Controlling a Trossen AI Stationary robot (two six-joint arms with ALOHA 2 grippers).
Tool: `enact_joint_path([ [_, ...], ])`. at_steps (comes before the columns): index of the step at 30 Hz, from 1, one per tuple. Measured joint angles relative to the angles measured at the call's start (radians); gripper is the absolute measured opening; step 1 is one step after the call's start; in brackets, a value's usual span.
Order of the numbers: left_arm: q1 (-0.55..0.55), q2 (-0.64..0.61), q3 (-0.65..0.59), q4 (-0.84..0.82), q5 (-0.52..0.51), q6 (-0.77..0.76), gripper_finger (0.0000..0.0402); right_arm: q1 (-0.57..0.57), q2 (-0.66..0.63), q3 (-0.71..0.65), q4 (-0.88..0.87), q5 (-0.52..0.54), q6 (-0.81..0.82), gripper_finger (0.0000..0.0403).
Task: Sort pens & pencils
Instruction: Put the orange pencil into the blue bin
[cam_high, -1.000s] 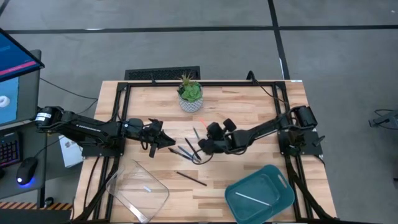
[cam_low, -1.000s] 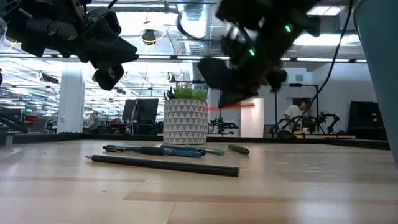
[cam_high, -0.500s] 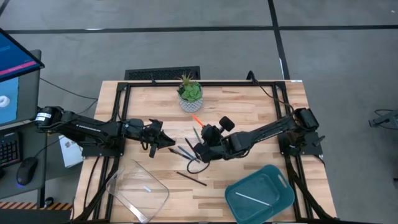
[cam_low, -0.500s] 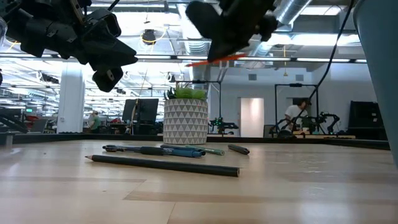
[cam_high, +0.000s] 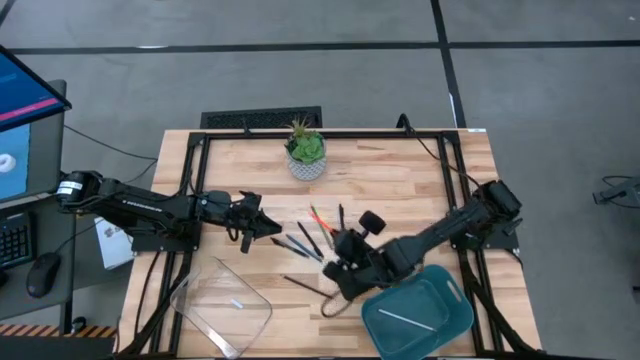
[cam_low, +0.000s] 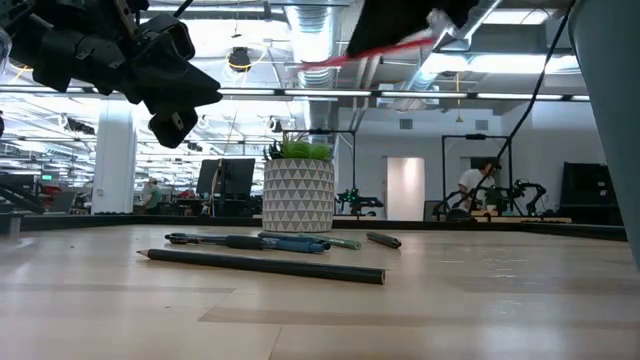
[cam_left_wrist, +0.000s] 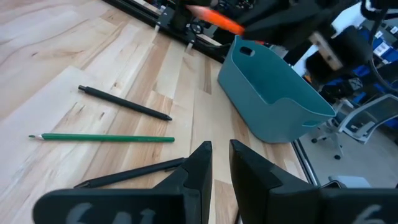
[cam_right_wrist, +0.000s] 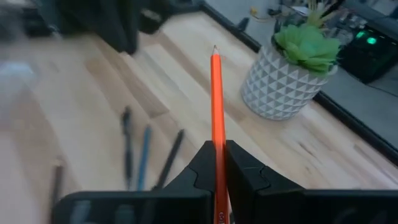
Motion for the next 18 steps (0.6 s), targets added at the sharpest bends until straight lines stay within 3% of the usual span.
enact_joint_path([
  [5, 0.0, 0.0, 0.0, 0.001, -0.004, 0.001, 0.0046, 0.091, -0.066, 0.002, -0.071, 0.07, 0.067, 0.0043],
  [18, 0.0, 0.0, 0.0, 0.011, -0.054, 0.007, 0.0046, 0.315, -0.184, 0.001, -0.231, 0.075, 0.143, 0.0043],
])
